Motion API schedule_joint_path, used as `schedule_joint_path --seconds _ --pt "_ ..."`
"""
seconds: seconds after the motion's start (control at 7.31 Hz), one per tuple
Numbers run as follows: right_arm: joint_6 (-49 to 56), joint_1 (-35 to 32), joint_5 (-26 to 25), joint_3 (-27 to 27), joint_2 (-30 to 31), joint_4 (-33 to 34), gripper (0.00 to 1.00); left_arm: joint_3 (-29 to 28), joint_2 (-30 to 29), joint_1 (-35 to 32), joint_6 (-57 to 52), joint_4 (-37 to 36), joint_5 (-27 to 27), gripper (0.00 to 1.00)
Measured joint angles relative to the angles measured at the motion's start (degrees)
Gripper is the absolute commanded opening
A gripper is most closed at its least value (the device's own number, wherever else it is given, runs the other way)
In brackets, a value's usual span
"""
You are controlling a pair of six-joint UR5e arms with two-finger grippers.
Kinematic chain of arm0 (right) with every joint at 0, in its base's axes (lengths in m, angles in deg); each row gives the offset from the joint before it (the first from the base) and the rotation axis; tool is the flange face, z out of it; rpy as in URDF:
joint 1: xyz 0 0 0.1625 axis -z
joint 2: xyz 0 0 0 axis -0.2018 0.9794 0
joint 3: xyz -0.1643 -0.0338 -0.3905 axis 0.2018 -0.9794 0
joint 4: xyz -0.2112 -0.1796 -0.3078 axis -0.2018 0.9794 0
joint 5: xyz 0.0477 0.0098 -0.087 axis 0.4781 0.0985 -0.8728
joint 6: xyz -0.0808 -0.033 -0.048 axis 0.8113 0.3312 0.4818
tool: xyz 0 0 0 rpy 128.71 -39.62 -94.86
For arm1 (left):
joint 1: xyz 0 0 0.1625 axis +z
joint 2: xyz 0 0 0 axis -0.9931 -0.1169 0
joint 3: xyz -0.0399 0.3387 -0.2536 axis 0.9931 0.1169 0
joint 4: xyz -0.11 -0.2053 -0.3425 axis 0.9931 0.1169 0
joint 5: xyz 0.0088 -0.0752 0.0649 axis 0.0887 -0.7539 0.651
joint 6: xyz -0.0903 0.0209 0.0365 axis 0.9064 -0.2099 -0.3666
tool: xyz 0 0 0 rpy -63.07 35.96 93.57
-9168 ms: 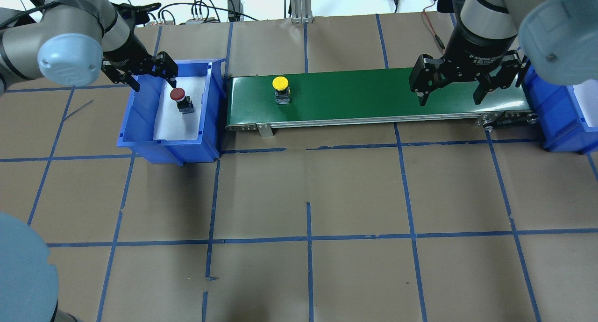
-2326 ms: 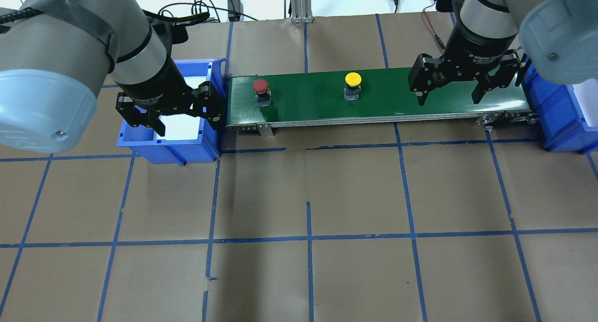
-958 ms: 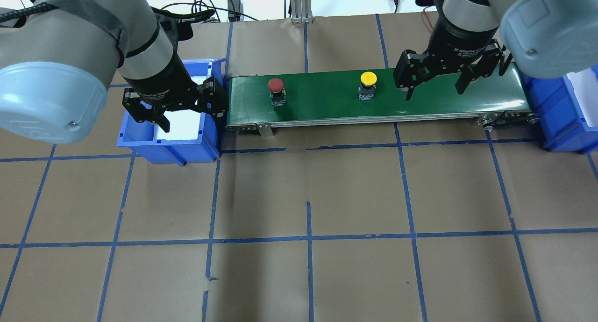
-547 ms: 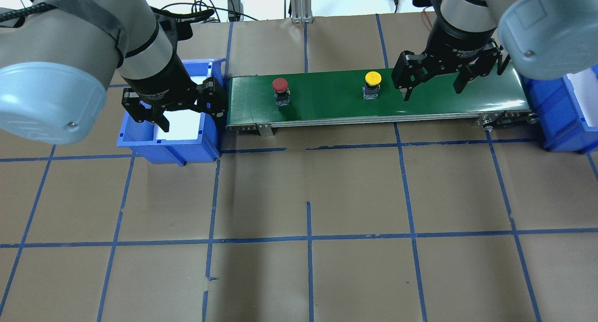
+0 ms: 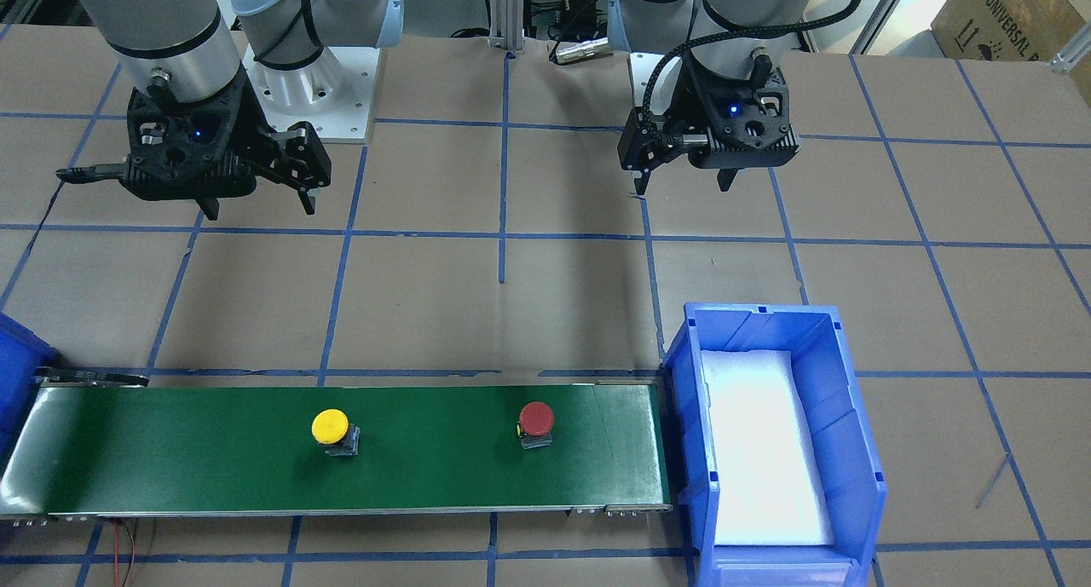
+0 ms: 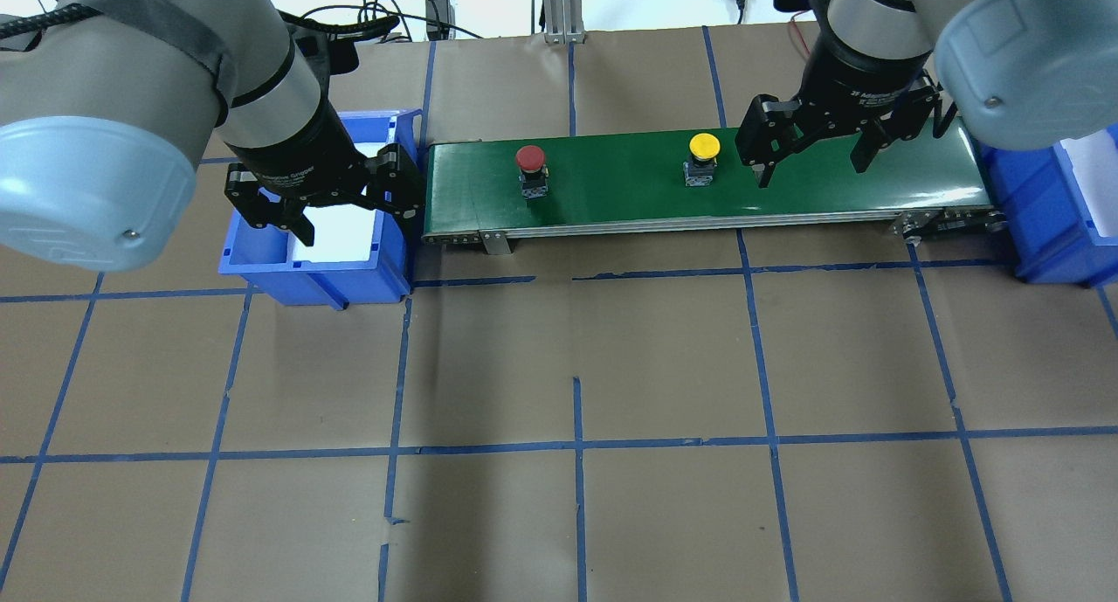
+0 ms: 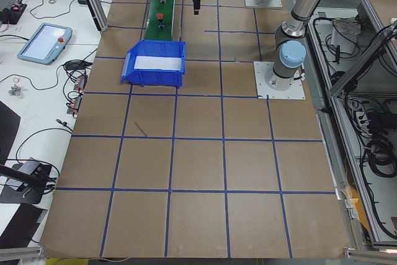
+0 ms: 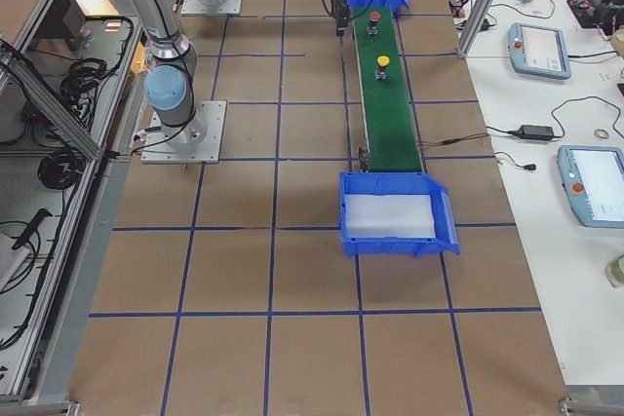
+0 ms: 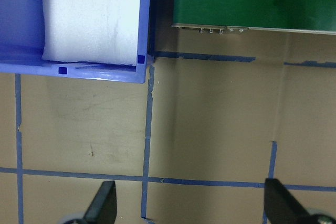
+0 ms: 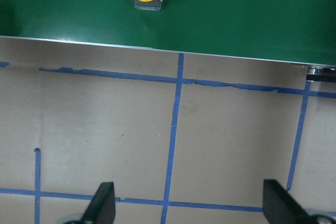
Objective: Transport two buttons from left to right
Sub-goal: 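Raise the left gripper beside the bin while the right gripper moves toward the yellow button, then lower the right gripper onto the yellow button on the belt and grasp it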
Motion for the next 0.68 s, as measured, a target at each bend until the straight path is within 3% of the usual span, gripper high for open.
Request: schedule_joint_path --seconds 0.27,0.68 --pt "4.1 5.8 0.3 -0.3 -1.6 2.4 1.0 0.0 -0.1 0.0 0.0 0.1 0.8 1.0" --pt "10.8 10.6 1.0 -2.1 -12.9 12.4 1.0 0.0 -0.3 0.0 0.0 0.1 1.0 1.0"
